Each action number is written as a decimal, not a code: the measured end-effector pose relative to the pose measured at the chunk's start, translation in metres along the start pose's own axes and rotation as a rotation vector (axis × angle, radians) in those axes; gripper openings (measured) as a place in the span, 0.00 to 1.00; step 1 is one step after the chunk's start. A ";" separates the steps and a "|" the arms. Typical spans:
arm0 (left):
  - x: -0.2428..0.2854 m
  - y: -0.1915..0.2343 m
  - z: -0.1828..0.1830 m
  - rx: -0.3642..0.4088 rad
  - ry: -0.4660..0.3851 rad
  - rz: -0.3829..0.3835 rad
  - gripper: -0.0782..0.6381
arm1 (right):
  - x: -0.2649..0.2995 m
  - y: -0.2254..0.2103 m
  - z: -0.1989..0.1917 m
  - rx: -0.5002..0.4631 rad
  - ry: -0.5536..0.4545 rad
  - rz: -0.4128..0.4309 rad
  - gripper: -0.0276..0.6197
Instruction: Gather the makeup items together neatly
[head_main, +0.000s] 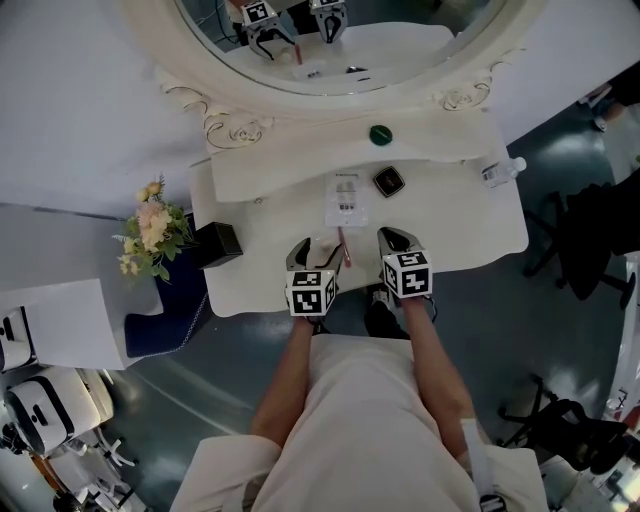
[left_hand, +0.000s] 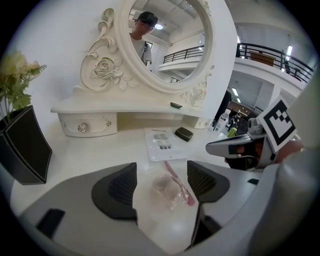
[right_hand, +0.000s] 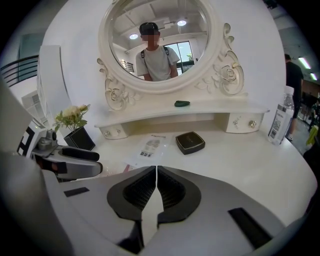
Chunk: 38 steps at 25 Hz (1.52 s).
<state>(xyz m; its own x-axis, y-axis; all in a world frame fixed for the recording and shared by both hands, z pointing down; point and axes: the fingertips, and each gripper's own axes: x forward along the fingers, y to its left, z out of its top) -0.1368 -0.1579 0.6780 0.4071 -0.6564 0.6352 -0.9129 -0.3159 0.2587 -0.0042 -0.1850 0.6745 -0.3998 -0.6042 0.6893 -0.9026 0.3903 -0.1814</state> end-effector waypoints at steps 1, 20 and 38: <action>-0.003 0.000 0.003 0.001 -0.005 0.000 0.56 | 0.005 0.001 0.005 -0.010 -0.001 0.008 0.11; -0.034 0.018 0.011 0.000 -0.030 0.073 0.56 | 0.099 0.051 0.026 -0.430 0.182 0.187 0.11; -0.032 0.008 0.006 -0.034 -0.051 0.097 0.56 | 0.079 0.015 0.012 -0.510 0.211 0.204 0.11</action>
<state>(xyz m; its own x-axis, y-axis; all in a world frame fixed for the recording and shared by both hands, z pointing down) -0.1570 -0.1436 0.6553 0.3168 -0.7170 0.6209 -0.9483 -0.2265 0.2223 -0.0512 -0.2358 0.7179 -0.4696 -0.3508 0.8102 -0.5990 0.8007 -0.0005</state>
